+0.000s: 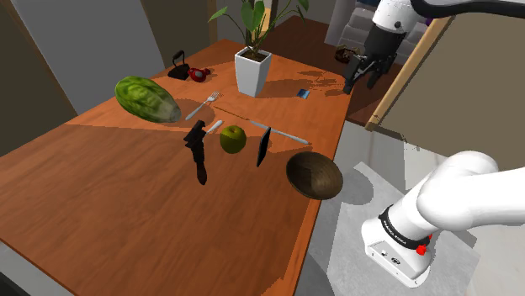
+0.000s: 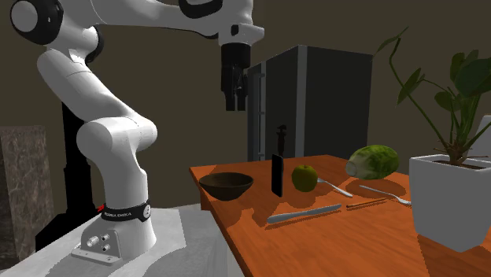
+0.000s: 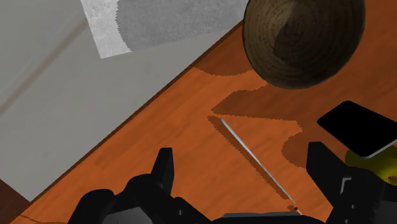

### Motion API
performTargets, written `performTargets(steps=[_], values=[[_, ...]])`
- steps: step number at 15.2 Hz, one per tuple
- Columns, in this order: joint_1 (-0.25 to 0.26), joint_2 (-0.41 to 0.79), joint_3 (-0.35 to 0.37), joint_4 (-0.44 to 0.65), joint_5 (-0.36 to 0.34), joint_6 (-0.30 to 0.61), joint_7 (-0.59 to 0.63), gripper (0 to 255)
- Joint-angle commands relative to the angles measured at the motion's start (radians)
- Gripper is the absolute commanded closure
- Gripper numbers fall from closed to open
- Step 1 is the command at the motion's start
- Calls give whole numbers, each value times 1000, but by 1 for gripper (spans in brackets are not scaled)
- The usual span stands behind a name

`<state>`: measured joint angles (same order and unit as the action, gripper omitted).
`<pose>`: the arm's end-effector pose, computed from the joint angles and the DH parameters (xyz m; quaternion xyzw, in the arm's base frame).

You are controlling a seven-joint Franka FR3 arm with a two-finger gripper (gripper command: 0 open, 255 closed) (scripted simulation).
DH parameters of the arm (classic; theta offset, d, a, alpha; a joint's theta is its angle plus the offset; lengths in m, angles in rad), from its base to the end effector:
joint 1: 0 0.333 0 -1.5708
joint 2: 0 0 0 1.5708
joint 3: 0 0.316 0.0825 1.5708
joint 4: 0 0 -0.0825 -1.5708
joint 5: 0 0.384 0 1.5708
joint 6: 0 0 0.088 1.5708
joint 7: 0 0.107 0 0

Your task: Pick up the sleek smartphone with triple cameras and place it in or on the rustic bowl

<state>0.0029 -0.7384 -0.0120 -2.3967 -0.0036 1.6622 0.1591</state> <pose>0.3265 -0.0042 0.5642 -0.9966 0.0823 -0.0018 0.0024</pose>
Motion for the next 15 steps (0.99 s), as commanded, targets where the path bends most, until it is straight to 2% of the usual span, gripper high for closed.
performTargets(steps=[1,6,10,13,15], values=[[0,0,0,0,0,0,0,0],[-7,-99,200,-121,52,118,307,0],[-24,-106,385,-159,87,211,563,0],[-62,-68,538,-150,97,275,761,0],[-104,-27,645,-126,91,312,896,0]])
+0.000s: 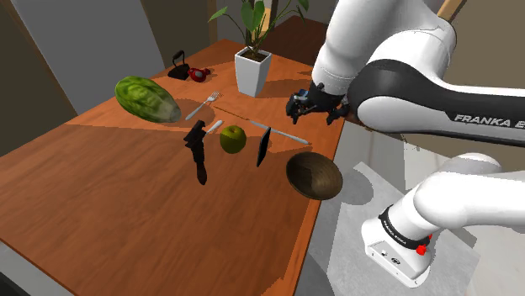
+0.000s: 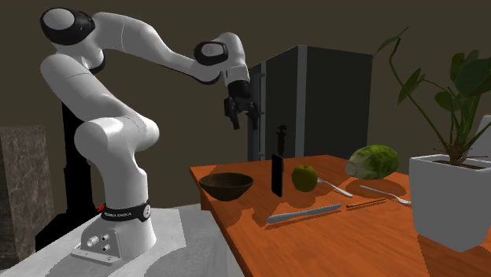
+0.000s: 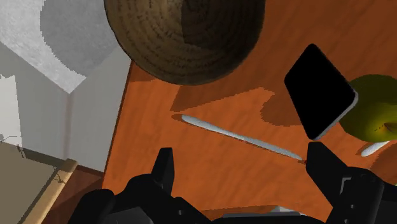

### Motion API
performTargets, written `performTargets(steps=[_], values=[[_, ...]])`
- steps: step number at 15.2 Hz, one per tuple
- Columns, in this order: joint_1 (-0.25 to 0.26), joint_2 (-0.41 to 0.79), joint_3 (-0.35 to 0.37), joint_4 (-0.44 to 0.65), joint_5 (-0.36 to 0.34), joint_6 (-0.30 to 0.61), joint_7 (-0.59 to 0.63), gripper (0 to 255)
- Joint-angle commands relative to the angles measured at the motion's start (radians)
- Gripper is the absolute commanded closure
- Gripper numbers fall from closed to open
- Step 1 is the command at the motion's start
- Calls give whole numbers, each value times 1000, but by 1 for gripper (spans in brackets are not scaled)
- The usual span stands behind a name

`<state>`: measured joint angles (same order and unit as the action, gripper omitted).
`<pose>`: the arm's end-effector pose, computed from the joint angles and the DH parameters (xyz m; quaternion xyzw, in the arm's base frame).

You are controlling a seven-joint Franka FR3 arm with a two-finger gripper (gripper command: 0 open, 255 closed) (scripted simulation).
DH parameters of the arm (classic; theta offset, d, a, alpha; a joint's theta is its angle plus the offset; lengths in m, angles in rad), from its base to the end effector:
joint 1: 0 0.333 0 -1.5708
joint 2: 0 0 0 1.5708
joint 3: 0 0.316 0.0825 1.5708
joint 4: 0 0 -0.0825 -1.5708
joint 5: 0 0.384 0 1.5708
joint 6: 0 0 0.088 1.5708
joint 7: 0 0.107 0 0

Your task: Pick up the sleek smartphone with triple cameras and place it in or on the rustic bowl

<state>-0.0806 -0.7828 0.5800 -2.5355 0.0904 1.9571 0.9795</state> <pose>0.3057 0.1917 0.4936 0.9375 -0.3061 0.1424 0.0847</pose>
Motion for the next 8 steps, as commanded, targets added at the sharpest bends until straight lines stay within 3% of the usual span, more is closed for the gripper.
performTargets(steps=[1,5,8], values=[[-48,41,109,30,-11,33,145,0],[-214,155,359,132,-77,73,428,0],[-412,245,592,241,-159,70,646,0]])
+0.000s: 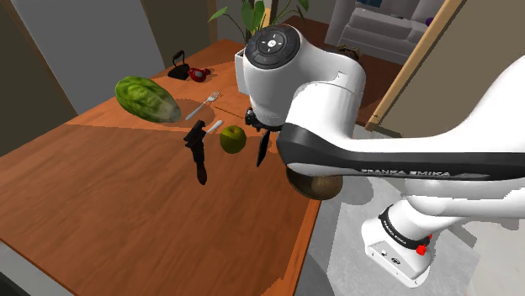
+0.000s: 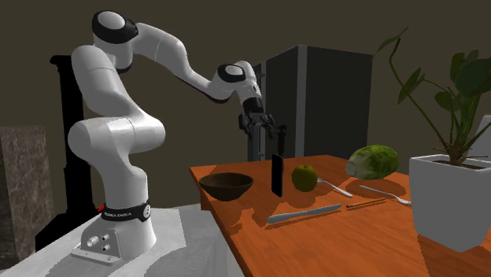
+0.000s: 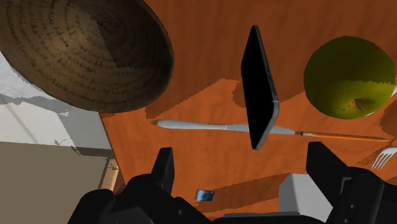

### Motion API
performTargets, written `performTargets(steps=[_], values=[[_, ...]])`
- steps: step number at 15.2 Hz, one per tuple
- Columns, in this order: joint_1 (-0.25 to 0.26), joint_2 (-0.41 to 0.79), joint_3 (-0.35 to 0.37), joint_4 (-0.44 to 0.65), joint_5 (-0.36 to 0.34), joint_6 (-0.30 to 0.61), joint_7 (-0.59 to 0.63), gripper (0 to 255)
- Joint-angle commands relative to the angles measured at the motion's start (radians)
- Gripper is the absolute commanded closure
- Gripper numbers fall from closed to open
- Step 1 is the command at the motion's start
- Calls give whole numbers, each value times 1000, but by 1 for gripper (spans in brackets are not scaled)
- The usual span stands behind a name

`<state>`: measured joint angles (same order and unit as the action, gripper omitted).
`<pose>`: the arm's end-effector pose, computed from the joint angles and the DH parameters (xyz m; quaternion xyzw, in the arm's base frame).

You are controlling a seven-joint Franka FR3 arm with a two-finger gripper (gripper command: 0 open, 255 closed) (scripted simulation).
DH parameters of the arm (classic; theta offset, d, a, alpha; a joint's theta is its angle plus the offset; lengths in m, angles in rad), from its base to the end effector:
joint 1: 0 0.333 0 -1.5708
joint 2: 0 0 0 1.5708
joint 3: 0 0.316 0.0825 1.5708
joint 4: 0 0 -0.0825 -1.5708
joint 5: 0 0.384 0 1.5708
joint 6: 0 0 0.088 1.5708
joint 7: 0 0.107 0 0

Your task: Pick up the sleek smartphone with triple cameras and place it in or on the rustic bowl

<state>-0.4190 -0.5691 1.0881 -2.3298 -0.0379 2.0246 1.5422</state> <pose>0.3464 0.3000 0.4373 0.8615 -0.4345 0.2253 0.1352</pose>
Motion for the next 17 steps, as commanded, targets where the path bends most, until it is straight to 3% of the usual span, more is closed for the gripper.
performTargets(steps=[1,2,3,10,17], values=[[-160,58,178,78,-60,-5,153,0],[-259,76,281,123,-86,-17,217,0],[-303,73,324,142,-88,-21,236,0],[-374,77,375,73,-96,82,240,0],[-374,77,375,73,-96,82,239,0]])
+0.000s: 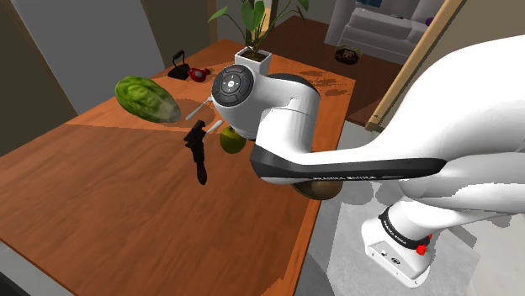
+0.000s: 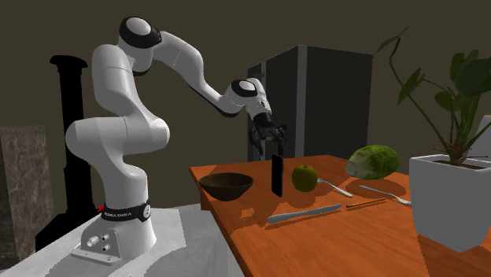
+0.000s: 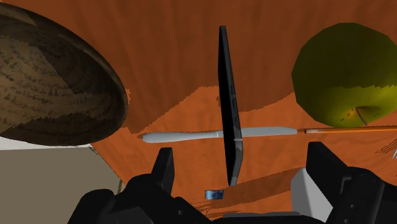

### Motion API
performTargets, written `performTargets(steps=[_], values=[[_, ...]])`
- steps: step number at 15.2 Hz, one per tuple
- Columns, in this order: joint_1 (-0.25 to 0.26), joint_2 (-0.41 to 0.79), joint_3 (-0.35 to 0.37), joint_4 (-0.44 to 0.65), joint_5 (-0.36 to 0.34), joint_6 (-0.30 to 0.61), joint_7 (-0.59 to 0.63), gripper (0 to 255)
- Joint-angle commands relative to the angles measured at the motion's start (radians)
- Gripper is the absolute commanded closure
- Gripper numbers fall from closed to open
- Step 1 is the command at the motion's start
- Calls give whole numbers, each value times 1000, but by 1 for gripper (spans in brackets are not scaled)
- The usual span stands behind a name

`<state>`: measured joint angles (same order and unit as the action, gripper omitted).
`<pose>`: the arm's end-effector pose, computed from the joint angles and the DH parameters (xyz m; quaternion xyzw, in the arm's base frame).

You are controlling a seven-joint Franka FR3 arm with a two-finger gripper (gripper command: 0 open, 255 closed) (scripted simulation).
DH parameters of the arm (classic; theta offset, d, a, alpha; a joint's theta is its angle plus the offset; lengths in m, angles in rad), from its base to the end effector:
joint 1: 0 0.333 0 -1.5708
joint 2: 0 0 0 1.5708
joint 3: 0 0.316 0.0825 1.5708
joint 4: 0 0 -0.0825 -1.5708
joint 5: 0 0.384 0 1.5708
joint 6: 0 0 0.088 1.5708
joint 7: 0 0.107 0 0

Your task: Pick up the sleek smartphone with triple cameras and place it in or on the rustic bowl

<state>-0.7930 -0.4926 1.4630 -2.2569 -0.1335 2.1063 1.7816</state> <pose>0.3873 0.3186 0.3773 0.8193 -0.4883 0.2588 0.1525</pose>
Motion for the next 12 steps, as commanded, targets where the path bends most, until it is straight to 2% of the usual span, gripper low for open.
performTargets(steps=[1,2,11,12], values=[[0,0,0,0,0,0,0,0],[0,0,0,0,0,0,0,255],[0,0,0,0,0,0,0,255],[12,0,-15,6,0,-11,-6,255]])
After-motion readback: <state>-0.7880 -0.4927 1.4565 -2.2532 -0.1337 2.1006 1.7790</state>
